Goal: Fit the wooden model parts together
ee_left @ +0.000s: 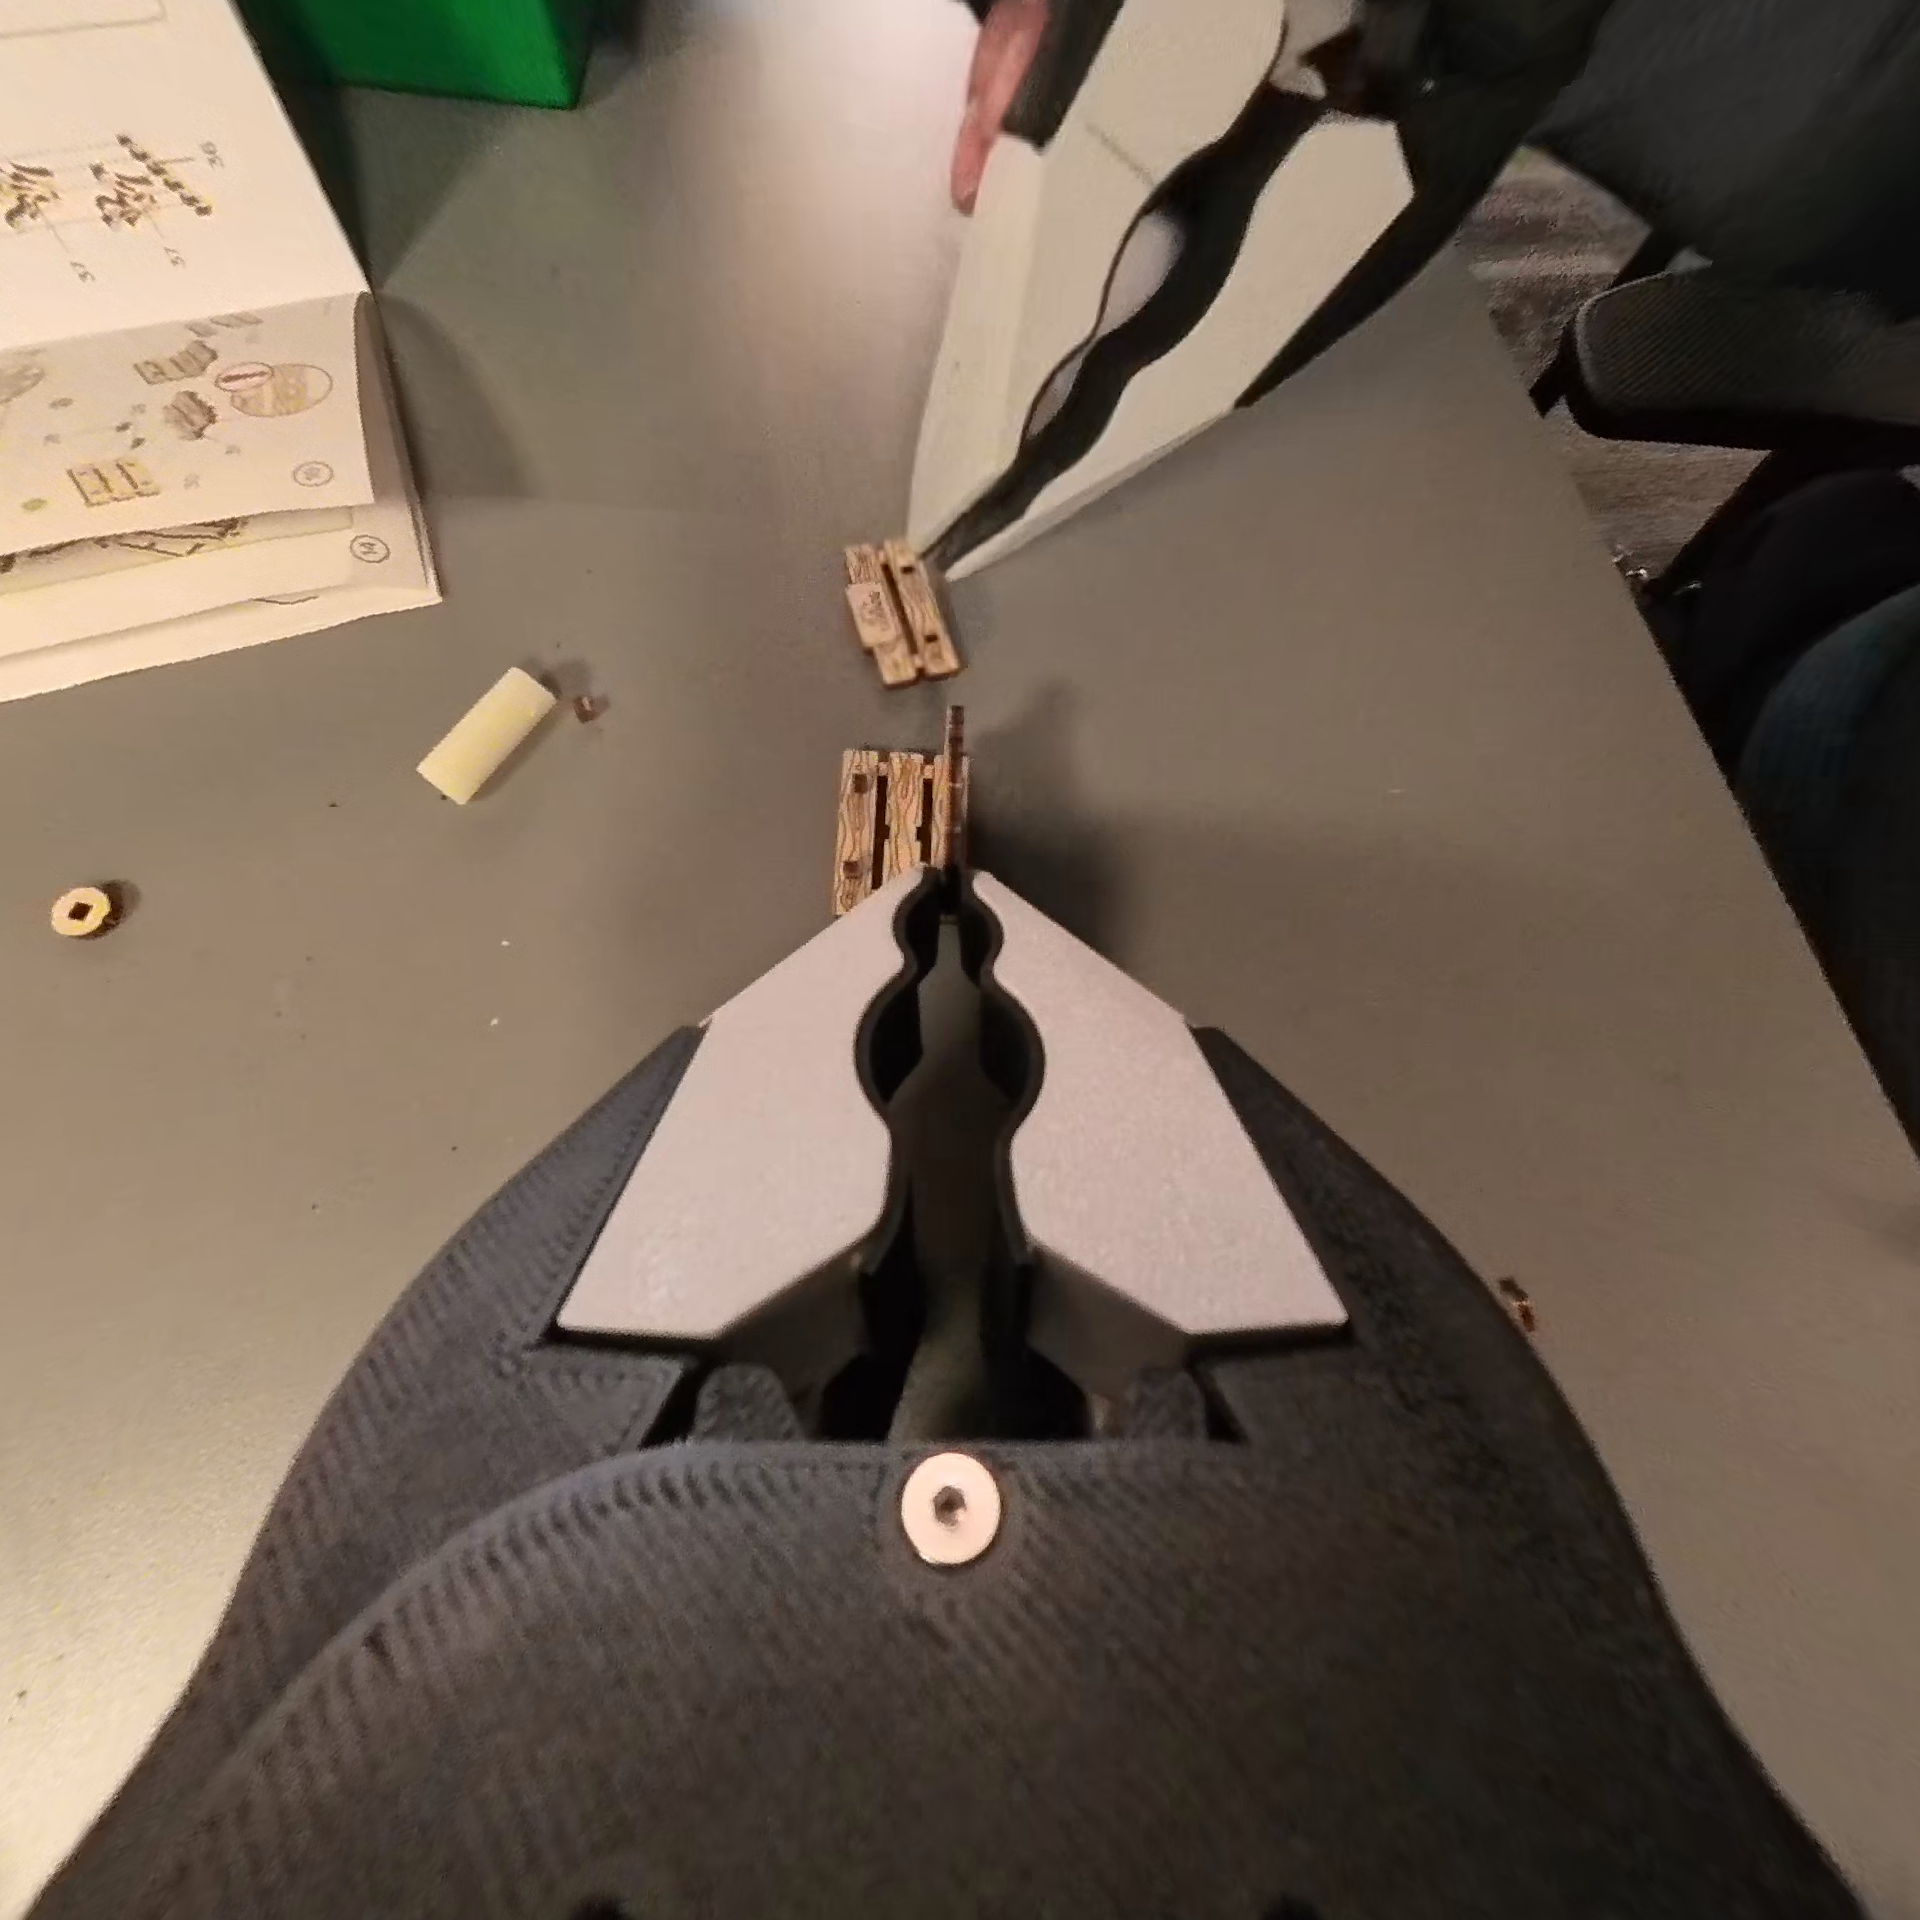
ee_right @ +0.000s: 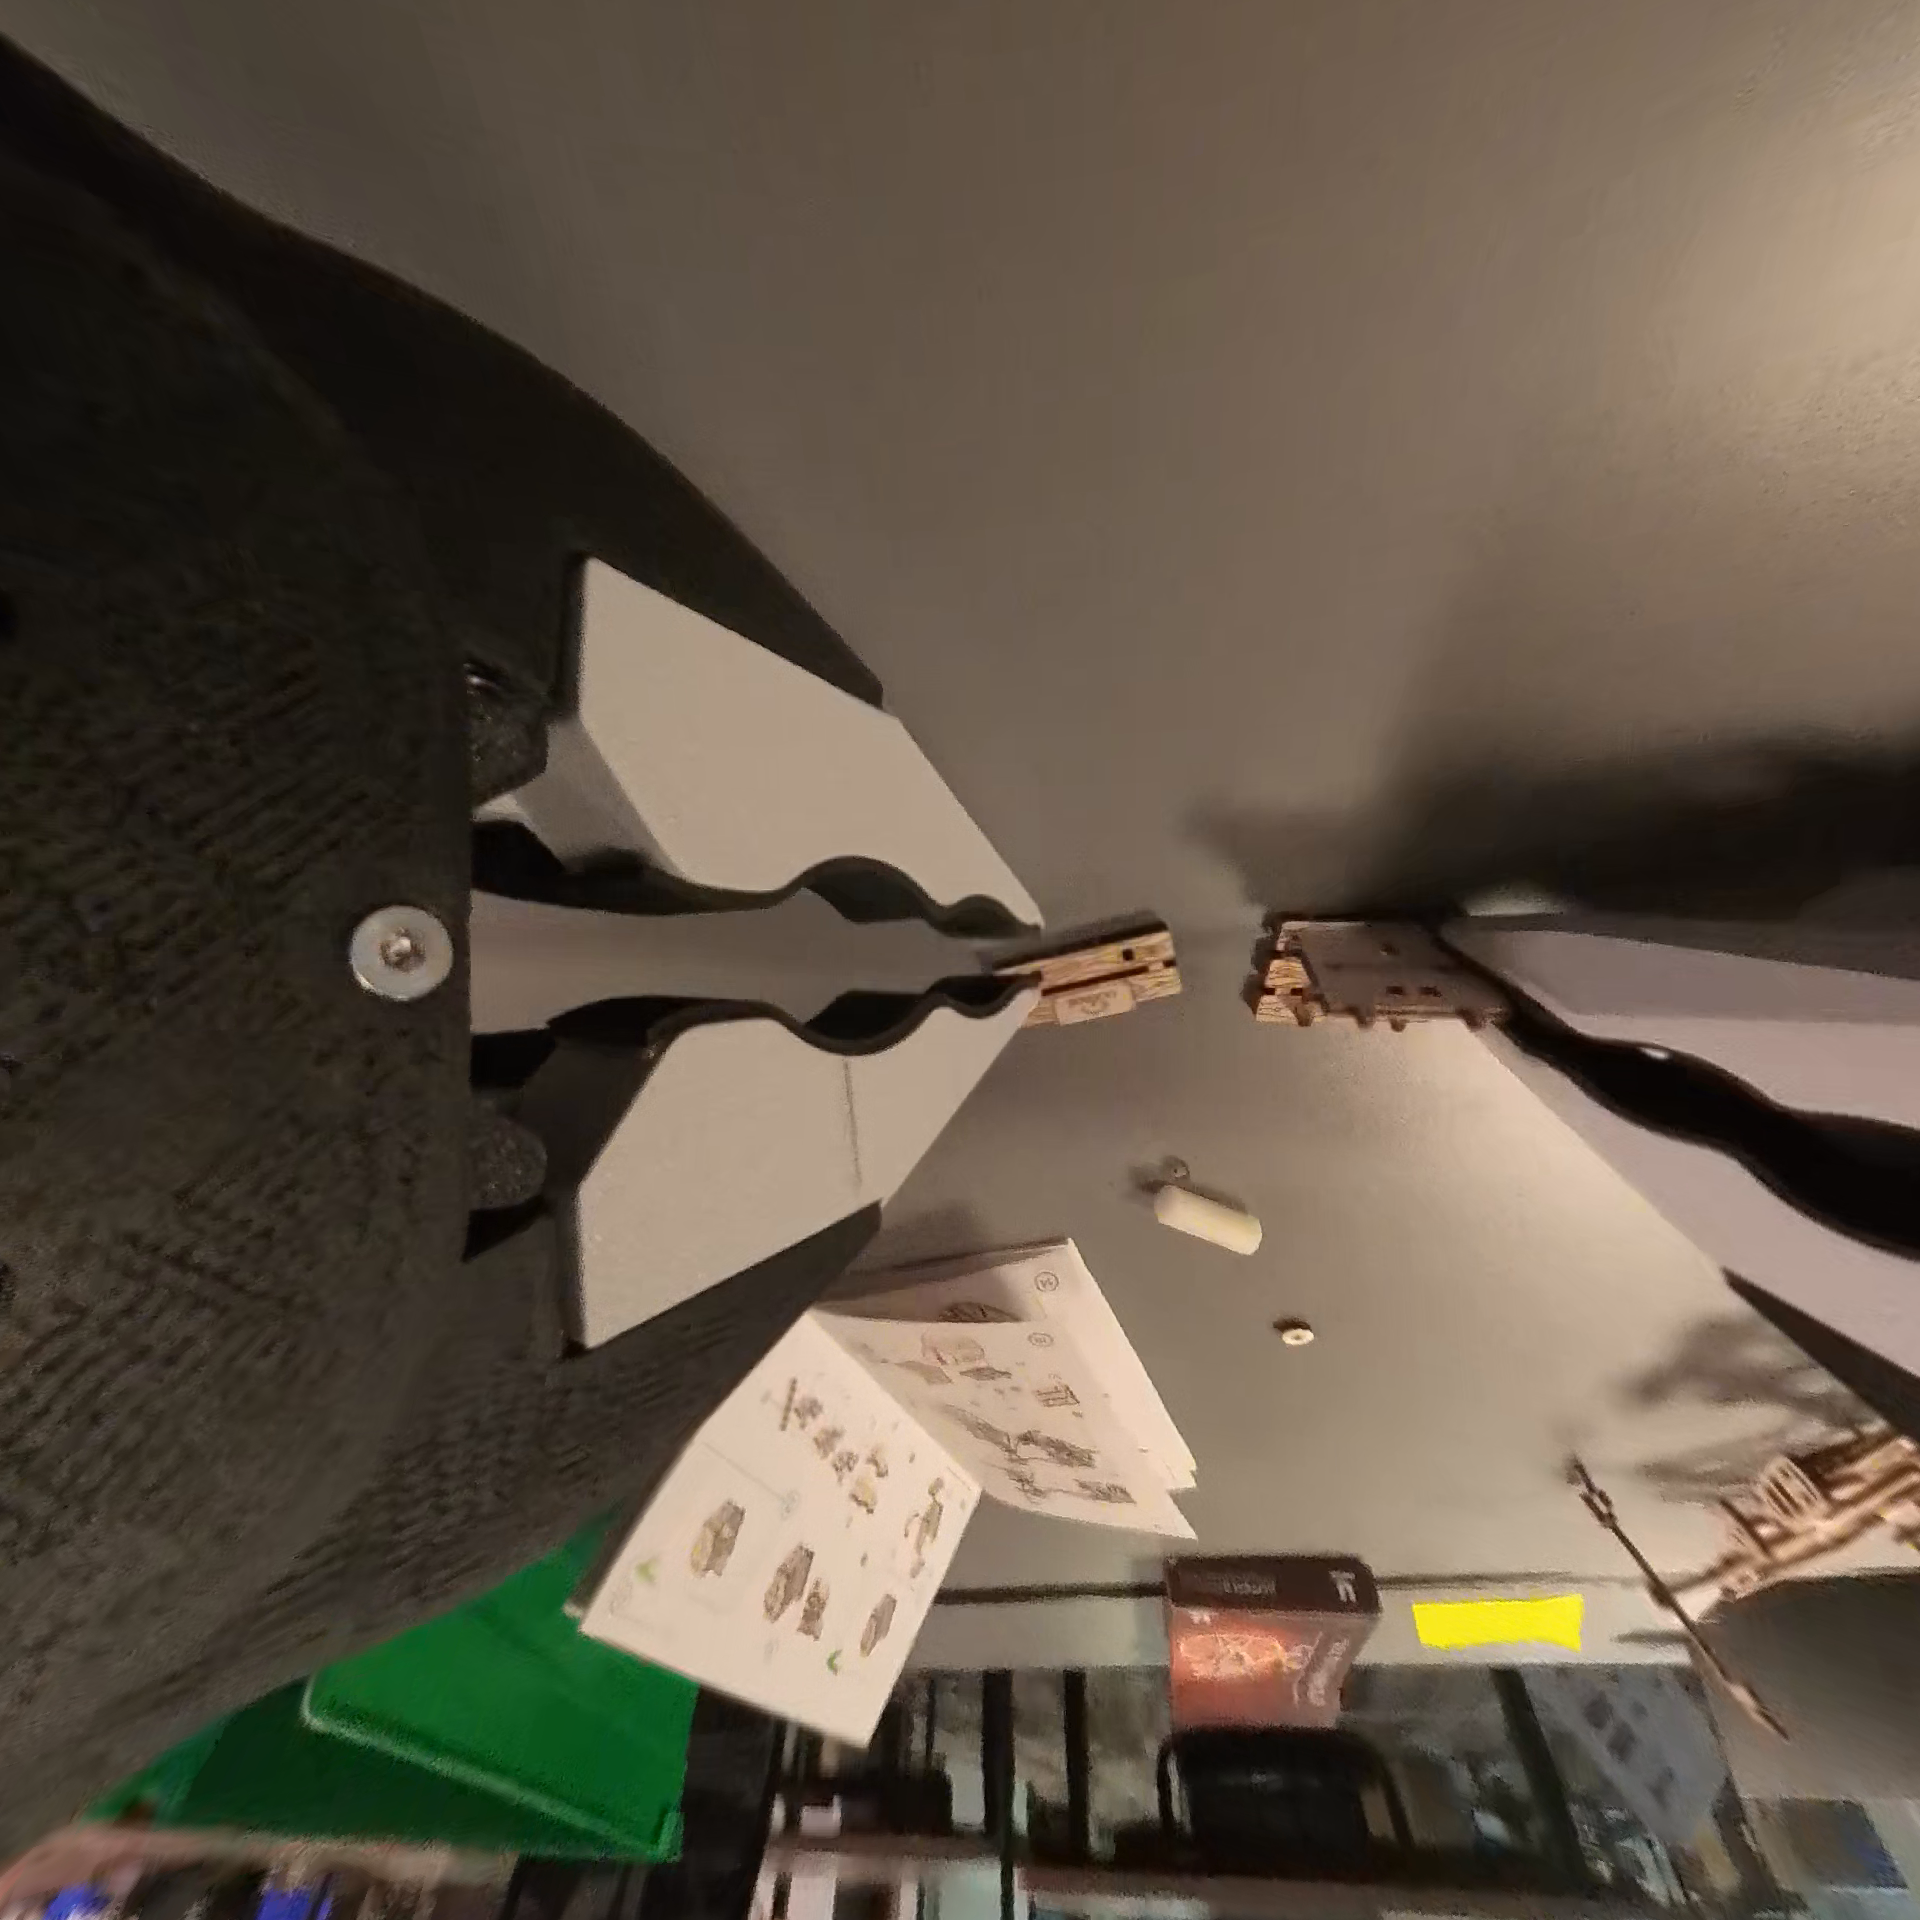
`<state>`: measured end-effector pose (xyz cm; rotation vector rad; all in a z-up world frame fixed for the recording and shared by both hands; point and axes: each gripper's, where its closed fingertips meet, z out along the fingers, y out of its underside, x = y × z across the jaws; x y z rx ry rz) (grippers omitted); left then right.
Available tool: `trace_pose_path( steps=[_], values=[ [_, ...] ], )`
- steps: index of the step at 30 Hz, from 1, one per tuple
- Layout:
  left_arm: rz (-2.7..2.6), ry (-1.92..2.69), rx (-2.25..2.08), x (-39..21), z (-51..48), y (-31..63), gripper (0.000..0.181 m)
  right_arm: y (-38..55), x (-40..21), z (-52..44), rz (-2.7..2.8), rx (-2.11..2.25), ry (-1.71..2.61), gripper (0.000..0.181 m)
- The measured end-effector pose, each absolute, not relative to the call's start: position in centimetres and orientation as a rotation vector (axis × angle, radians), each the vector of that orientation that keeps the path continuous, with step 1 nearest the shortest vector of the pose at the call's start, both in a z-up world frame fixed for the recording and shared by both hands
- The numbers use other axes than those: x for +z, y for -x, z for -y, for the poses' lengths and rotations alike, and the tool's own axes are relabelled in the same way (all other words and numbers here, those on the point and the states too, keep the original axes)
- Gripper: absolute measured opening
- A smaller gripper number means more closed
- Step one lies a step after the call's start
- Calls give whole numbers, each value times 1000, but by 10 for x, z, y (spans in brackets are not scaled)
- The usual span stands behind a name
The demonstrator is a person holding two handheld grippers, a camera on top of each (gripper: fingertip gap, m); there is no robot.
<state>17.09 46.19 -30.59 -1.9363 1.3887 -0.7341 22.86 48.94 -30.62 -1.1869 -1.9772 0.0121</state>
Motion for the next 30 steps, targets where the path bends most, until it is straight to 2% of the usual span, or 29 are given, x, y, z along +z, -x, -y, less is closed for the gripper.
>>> trace_pose_path(
  steps=[1, 5, 9, 13, 21, 30],
  values=[
    [-1388, 1938, -737, -306, -462, -171, 2, -230, -304, -488, 1976, 51, 1227, 13],
    [-1389, 1937, -735, -306, -462, -171, 2, -210, -284, -479, 1869, 466, 1443, 25],
    [-1392, 1931, -725, -306, -462, -171, 2, -181, -288, -469, 1925, 694, 1501, 22],
    [-1394, 1930, -726, -306, -462, -171, 2, -173, -301, -467, 2007, 683, 1530, 3],
    [-1360, 1910, -778, -299, -462, -171, 8, -172, -297, -468, 1895, 811, 1539, 1],
    [-1172, 1724, -1023, -257, -467, -169, 5, -167, -259, -469, 1659, 1075, 1436, 1]
  ],
)
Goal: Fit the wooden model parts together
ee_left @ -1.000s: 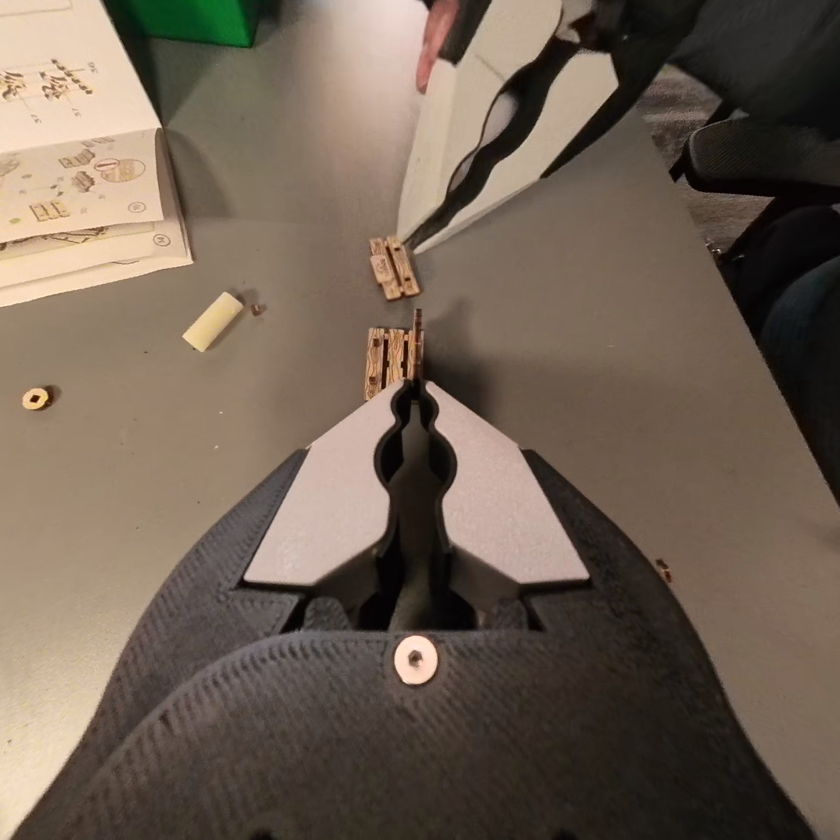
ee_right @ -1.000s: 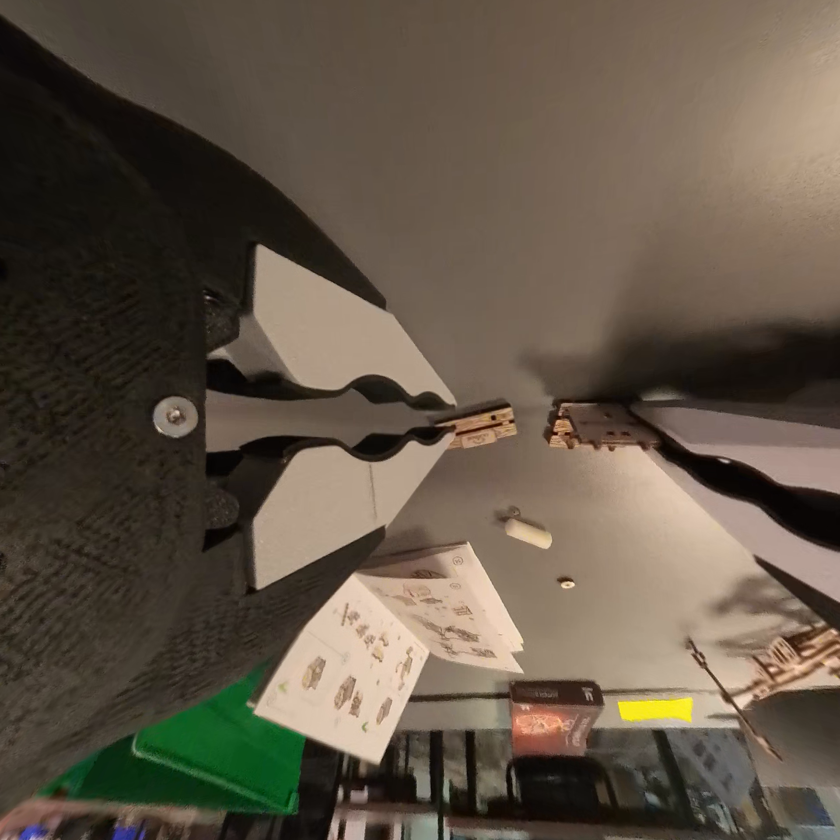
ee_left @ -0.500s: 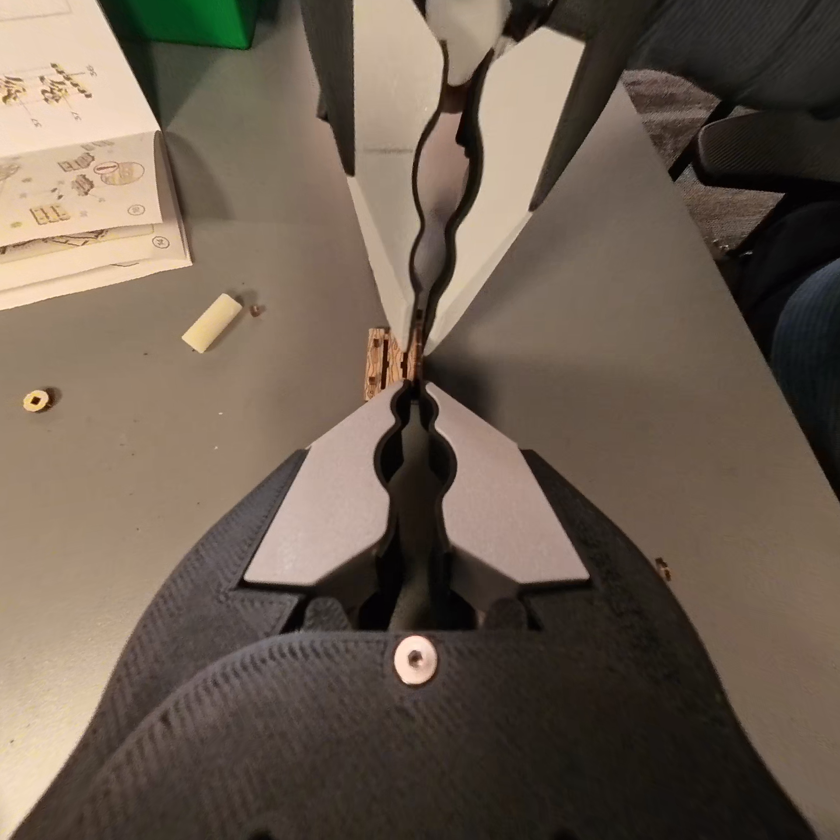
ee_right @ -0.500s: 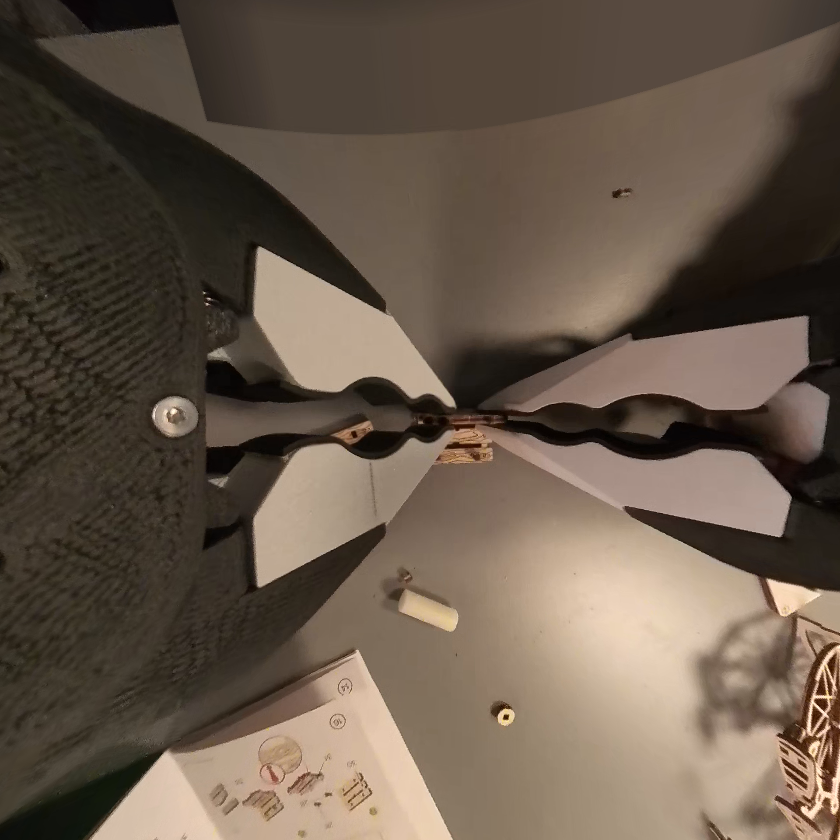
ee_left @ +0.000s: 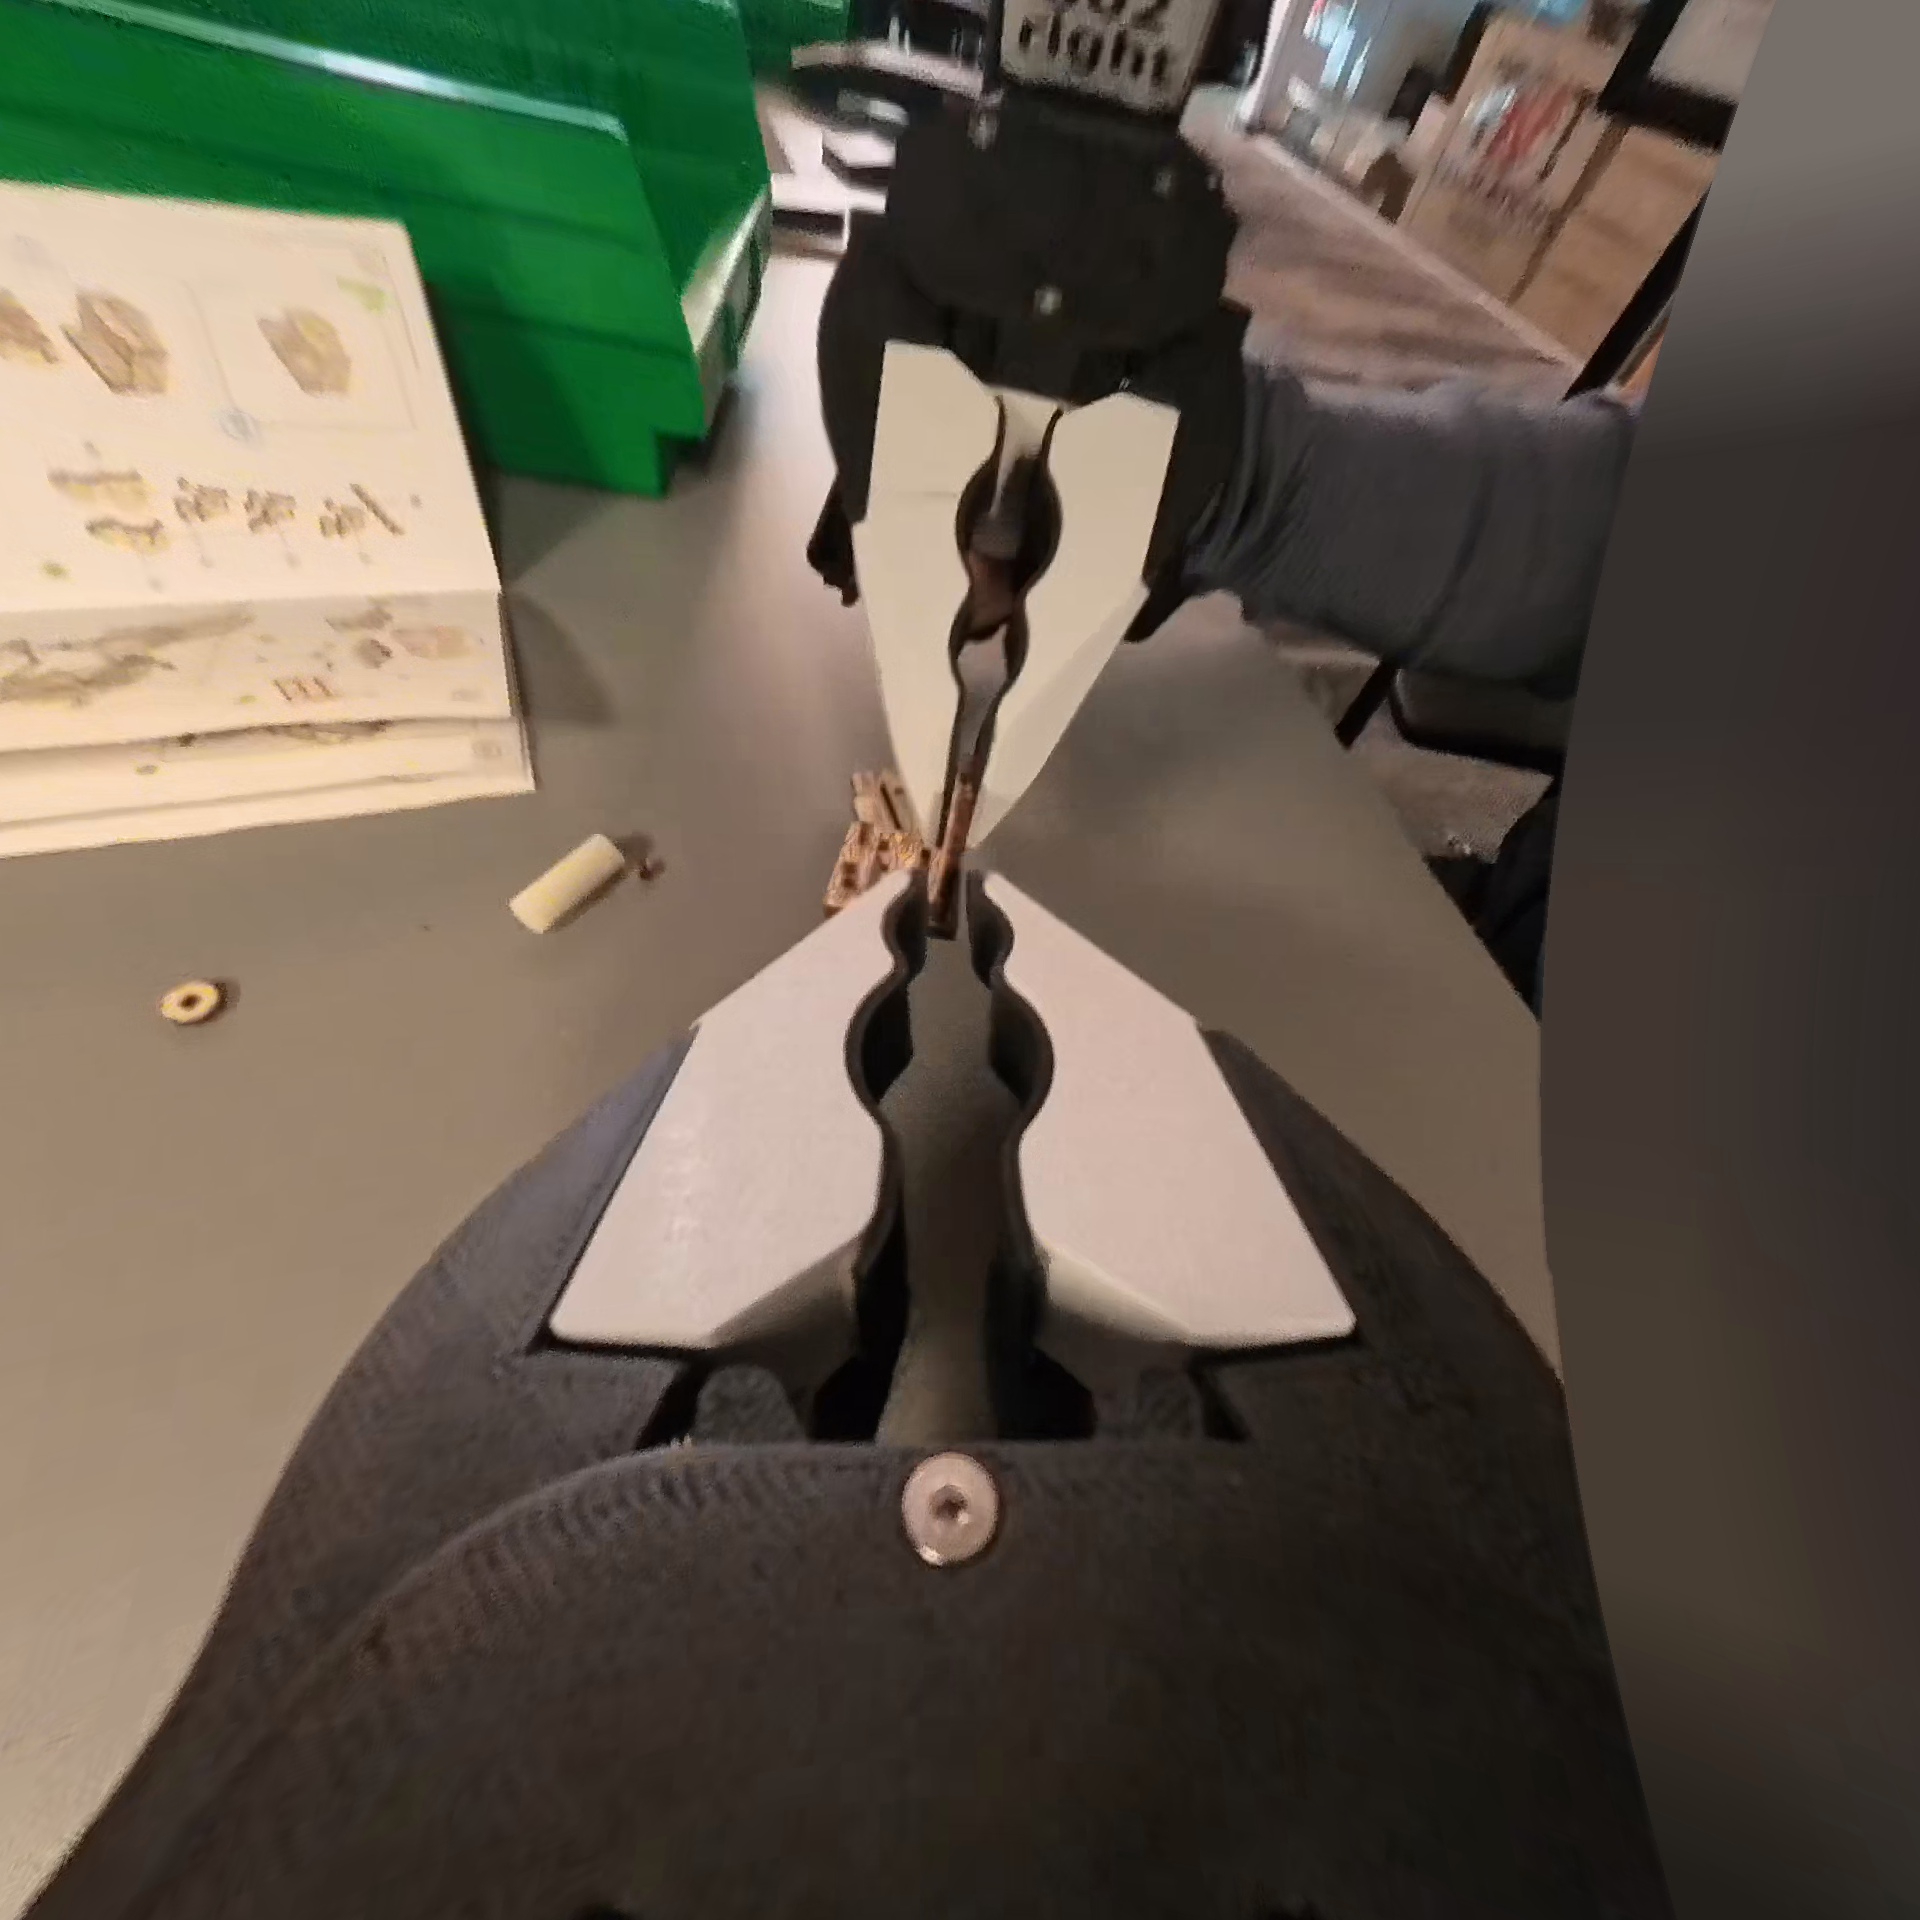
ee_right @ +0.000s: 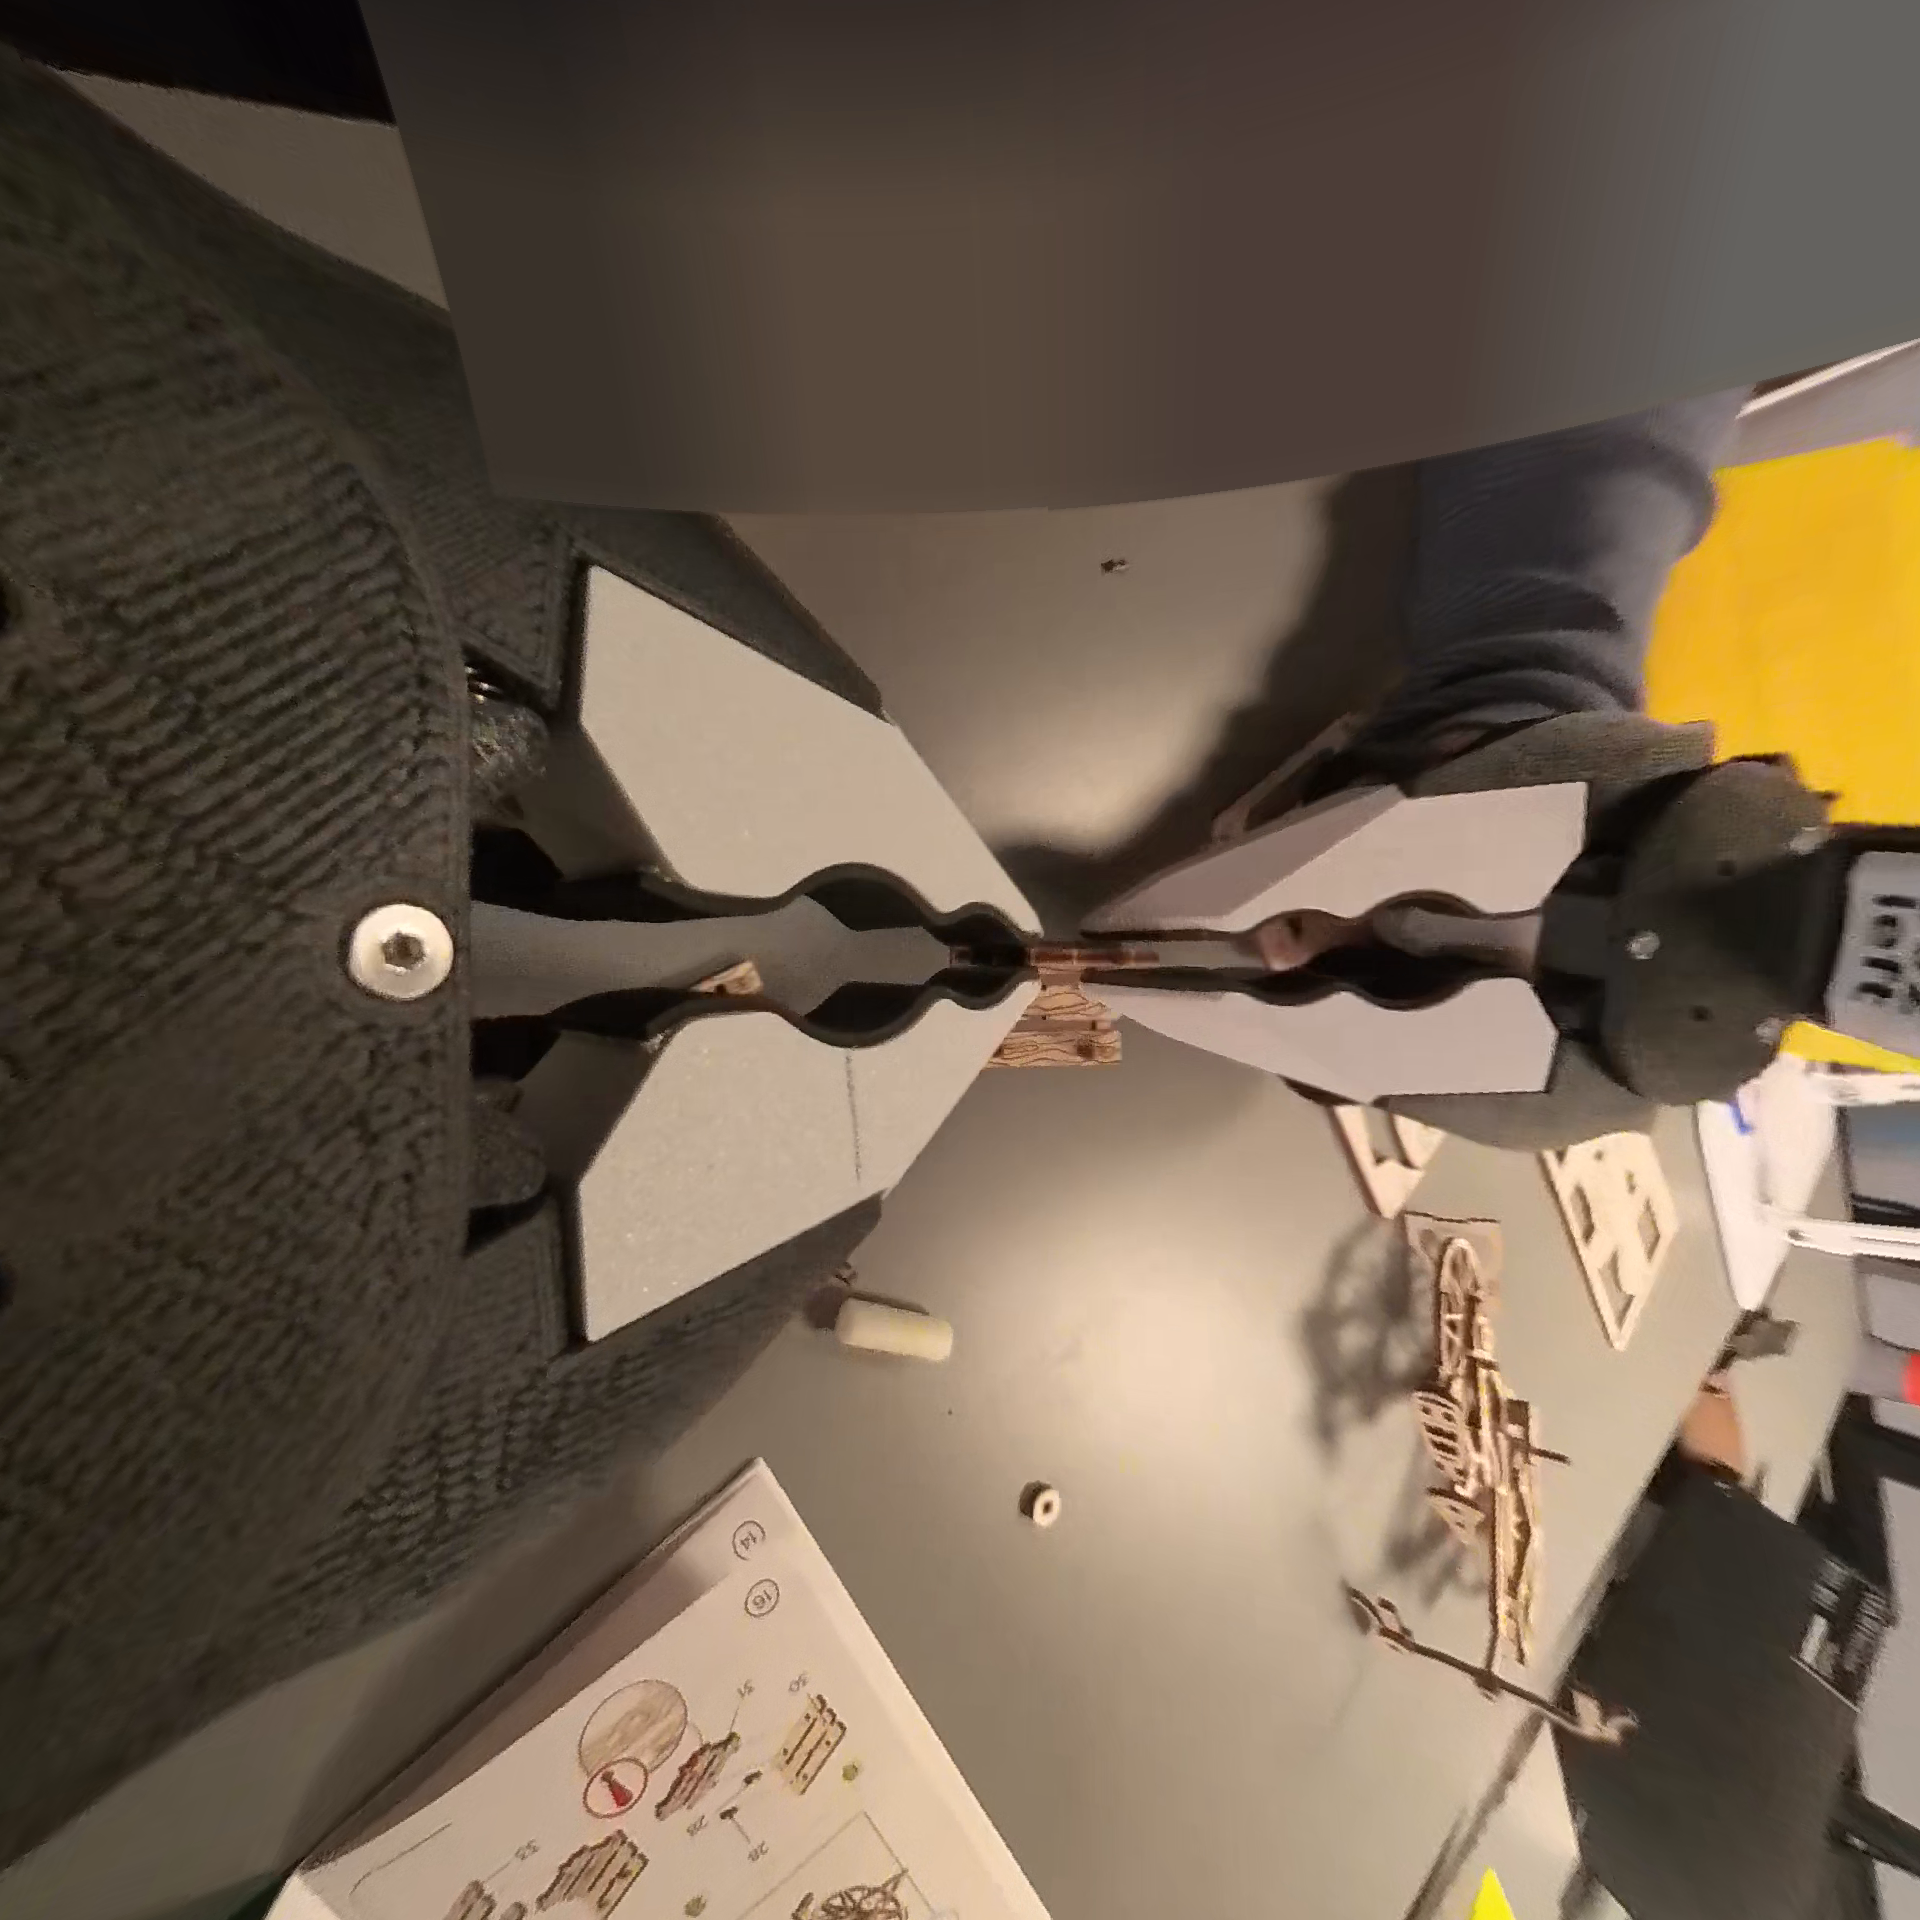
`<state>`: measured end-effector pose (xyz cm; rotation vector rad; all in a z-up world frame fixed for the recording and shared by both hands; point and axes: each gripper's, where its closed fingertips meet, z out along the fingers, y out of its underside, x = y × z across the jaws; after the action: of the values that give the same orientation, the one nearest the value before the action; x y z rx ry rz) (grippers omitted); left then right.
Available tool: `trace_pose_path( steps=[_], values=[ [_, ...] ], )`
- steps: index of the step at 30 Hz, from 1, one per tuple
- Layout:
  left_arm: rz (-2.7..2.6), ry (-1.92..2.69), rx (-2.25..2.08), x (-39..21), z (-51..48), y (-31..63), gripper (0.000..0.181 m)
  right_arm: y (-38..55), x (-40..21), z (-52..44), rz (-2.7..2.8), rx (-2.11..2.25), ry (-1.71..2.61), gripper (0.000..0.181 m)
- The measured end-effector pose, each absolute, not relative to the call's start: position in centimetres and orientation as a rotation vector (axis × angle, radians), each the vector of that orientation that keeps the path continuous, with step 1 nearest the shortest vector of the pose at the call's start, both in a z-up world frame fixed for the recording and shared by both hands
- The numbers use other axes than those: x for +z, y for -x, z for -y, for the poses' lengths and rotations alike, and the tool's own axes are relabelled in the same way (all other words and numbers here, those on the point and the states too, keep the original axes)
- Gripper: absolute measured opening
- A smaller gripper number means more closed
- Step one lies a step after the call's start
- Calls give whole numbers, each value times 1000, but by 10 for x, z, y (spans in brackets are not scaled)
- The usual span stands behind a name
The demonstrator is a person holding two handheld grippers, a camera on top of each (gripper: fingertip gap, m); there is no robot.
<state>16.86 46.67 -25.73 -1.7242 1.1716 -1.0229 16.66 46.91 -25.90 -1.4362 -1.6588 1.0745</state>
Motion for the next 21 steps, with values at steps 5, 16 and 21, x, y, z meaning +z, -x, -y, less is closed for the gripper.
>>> trace_pose_path(
  steps=[5, 16, 21],
  values=[
    [-1137, 1637, -1026, -245, -468, -171, 2, -167, -248, -469, 1594, 1137, 1397, 1],
    [-1274, 1790, -931, -274, -462, -177, 1, -211, -293, -485, 1995, 806, 1523, 33],
    [-1329, 1823, -880, -283, -459, -178, 1, -213, -308, -488, 2187, 730, 1528, 32]
  ],
)
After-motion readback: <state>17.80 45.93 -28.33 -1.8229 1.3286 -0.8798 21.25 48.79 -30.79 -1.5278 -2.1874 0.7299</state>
